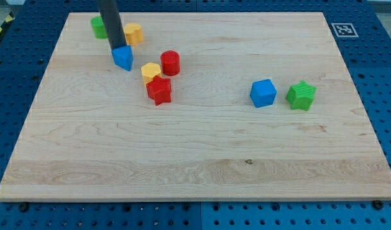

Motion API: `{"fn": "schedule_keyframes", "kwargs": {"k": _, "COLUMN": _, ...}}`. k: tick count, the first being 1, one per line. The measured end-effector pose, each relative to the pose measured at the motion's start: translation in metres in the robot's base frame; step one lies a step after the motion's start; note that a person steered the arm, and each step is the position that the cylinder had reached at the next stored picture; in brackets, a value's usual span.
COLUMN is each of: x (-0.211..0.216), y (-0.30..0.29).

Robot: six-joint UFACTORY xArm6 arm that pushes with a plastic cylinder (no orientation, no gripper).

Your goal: Move the blue triangle closer to the yellow hexagon

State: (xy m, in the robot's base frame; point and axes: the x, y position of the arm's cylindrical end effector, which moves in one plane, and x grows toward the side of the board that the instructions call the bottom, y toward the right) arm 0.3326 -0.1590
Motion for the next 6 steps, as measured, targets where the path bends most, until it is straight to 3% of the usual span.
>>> {"fn": "schedule_keyframes", "kwargs": {"k": 2, "x": 0.078, "y": 0.000}}
{"fn": "schedule_keyframes", "kwargs": {"k": 4, "x": 0.115, "y": -0.016}}
{"fn": "schedule_keyframes", "kwargs": {"k": 5, "x": 0.086, "y": -0.044}}
{"fn": "schedule_keyframes", "kwargs": {"k": 6, "x": 0.029, "y": -0.033}}
